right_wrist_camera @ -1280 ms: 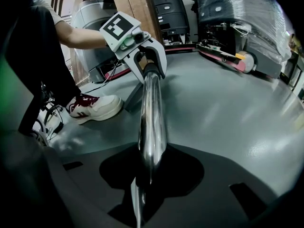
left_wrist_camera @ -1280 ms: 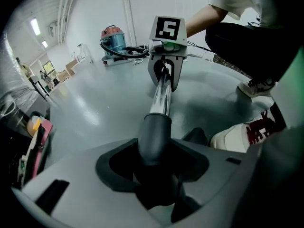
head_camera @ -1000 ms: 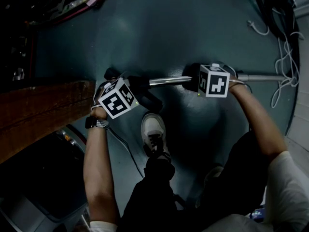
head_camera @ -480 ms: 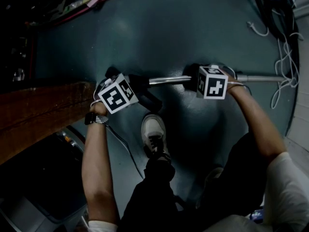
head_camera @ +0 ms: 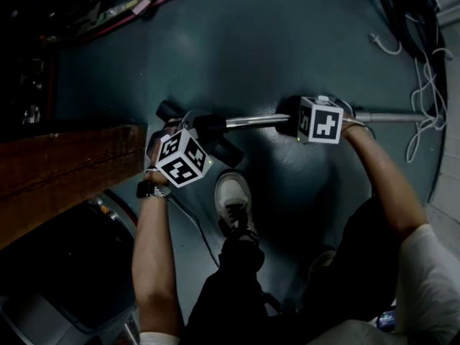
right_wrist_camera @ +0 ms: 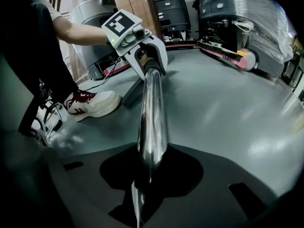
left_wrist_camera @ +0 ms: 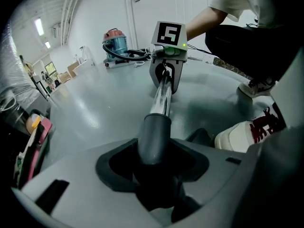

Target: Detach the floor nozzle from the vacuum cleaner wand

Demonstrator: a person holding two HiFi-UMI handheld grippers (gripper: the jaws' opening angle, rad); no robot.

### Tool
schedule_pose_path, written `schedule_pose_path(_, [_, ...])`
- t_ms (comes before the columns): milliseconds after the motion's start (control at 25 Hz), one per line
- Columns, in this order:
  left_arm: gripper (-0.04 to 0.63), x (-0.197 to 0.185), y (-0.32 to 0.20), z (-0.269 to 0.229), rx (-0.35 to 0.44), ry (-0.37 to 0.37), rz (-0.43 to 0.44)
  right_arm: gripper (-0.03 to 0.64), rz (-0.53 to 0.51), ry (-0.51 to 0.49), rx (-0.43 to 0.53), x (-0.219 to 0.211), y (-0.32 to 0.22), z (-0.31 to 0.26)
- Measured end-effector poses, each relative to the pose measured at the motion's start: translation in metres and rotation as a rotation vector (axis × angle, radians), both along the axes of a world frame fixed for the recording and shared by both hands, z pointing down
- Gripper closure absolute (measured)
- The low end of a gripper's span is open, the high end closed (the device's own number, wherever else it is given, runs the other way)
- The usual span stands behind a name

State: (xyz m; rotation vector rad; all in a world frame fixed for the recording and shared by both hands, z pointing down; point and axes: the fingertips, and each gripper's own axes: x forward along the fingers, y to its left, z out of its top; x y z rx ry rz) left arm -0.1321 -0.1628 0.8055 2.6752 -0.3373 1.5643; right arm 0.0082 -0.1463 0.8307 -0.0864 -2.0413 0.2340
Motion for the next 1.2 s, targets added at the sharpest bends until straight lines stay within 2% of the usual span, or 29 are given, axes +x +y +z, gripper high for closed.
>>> schedule_pose_path(80, [0.403, 0.000, 0.002, 0.000, -0.015, 0.003, 0.001, 0.493, -0.007, 0.002, -0.006, -0.001, 0.001, -0.002])
schedule_pose_path(360, [0.408, 0.000, 0.005, -0.002, -0.193, 0.022, 0.019, 0.494, -0.048, 0.049, 0.080, 0.000, -0.001, -0.006])
schedule_pose_path(600, [0.410, 0.001, 0.010, -0.007, -0.392, -0.002, 0.039, 0.494, -0.050, 0.063, 0.092, 0.000, -0.002, -0.008])
schedule_pose_path(720, [0.408, 0.001, 0.005, -0.011, -0.355, -0.003, 0.041, 0.494, -0.027, 0.060, 0.078, 0.001, -0.003, -0.007])
schedule_pose_path(920, [0.408, -0.002, -0.001, -0.004, -0.170, -0.020, 0.065, 0.494, -0.004, 0.038, 0.058, 0.000, -0.005, -0.005])
schedule_pose_path(1040, [0.408, -0.017, -0.008, -0.006, -0.082, -0.077, 0.061, 0.494, 0.006, 0.047, 0.064, 0.005, -0.010, -0.006])
schedule_pose_path(1200, [0.408, -0.053, 0.004, -0.004, -0.133, -0.082, -0.012, 0.494, -0.006, 0.093, 0.066, 0.015, -0.008, 0.008])
